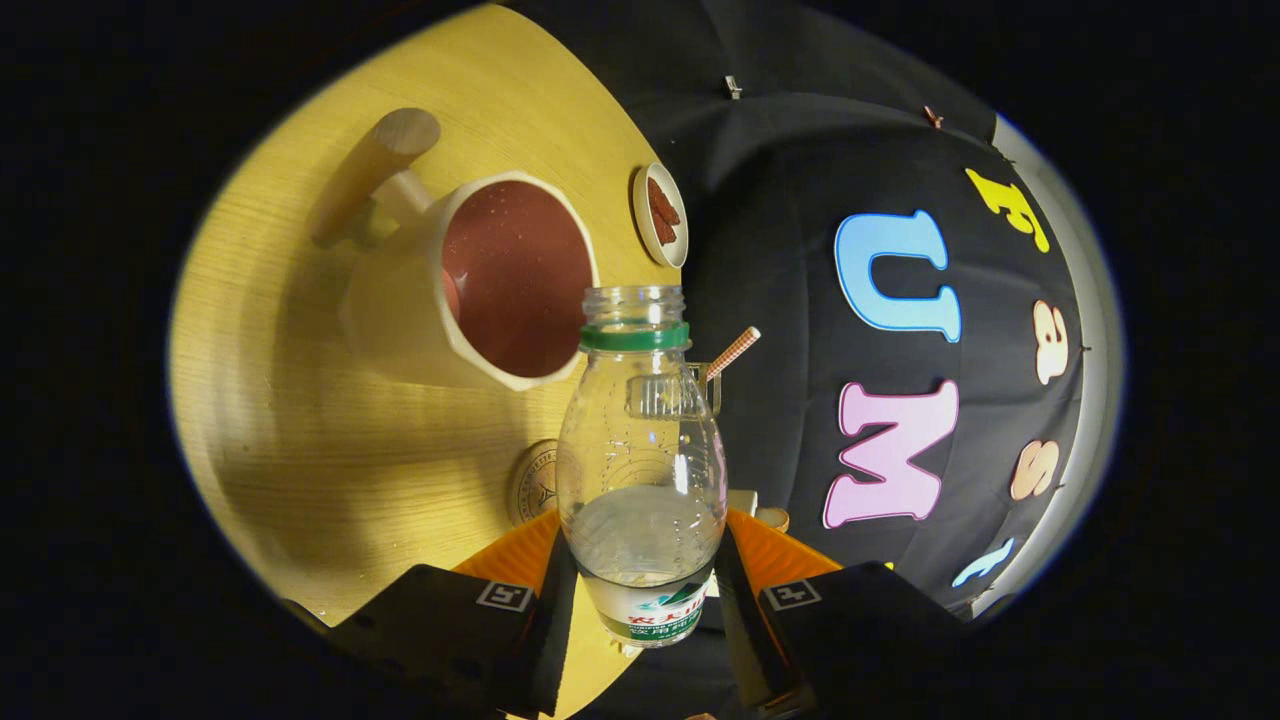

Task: Take the bottle from table, then pour the juice into the cup, finally place the bottle on the coaster

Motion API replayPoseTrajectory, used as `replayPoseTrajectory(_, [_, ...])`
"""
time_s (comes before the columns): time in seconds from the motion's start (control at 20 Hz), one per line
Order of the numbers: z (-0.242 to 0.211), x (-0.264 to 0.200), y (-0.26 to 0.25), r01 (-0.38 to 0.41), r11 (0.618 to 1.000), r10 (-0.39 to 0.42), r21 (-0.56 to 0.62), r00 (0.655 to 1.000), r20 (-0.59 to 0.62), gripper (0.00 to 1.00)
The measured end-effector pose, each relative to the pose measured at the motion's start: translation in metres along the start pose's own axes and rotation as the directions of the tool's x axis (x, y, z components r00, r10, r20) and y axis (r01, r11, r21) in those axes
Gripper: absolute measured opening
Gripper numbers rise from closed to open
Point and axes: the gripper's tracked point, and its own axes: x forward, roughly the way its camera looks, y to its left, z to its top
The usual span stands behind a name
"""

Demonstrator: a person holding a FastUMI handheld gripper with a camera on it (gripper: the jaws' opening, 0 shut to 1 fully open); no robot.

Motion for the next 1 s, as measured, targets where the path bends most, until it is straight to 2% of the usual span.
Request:
replayPoseTrajectory(0.6, [0.0006, 0.0059, 0.0001, 0.010, 0.988, -0.012, -0.157, 1.000, -0.009, 0.68])
replayPoseTrajectory(1.0, [-0.0014, 0.0093, -0.0042, 0.020, 0.978, -0.025, -0.209, 1.000, -0.018, 0.68])
